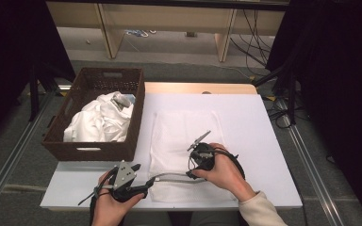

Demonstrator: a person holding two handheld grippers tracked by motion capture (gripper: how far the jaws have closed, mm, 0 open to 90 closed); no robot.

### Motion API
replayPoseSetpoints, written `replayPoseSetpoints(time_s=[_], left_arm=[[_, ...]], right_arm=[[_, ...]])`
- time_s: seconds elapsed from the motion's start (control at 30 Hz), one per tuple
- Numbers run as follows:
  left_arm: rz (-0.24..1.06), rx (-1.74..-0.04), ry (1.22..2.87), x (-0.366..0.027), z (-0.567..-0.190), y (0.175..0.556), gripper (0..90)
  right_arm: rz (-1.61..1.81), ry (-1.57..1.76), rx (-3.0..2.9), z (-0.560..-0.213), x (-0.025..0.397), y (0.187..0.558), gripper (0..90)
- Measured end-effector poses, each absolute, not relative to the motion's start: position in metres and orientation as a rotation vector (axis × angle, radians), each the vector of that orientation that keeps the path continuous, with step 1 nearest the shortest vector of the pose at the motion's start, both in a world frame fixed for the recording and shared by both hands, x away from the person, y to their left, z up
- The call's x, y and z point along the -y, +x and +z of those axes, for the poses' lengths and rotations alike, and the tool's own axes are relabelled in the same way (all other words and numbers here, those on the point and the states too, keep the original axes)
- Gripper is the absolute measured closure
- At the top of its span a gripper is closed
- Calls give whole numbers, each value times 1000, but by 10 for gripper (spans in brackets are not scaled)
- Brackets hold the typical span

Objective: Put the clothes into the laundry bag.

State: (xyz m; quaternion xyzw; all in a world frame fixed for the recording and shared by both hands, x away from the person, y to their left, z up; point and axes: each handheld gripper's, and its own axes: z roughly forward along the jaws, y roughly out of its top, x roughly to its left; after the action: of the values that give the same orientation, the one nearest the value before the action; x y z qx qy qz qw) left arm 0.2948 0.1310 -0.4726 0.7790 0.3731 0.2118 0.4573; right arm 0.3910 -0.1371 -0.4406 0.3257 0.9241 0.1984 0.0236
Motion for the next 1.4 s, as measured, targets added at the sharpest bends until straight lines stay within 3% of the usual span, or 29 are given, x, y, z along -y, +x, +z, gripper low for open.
replayPoseSetpoints(time_s=[0.3, 0.43, 0.6, 1.13, 1.33, 1.4], left_arm=[[517, -914, 1922, -129, -473, 295, 310], [518, -916, 1914, -129, -472, 295, 311], [502, -900, 1892, -130, -463, 294, 308], [630, -894, 1855, -148, -407, 316, 213], [715, -1006, 1869, -177, -380, 362, 165], [728, -1079, 1903, -193, -372, 393, 154]], right_arm=[[558, 941, -2911, -448, 125, 383, 428], [465, 843, -2898, -456, 123, 386, 767], [545, 868, -2832, -439, 122, 380, 880], [818, 817, -2567, -396, 131, 367, 893], [875, 820, -2558, -389, 133, 366, 890], [914, 826, -2540, -388, 132, 365, 890]])
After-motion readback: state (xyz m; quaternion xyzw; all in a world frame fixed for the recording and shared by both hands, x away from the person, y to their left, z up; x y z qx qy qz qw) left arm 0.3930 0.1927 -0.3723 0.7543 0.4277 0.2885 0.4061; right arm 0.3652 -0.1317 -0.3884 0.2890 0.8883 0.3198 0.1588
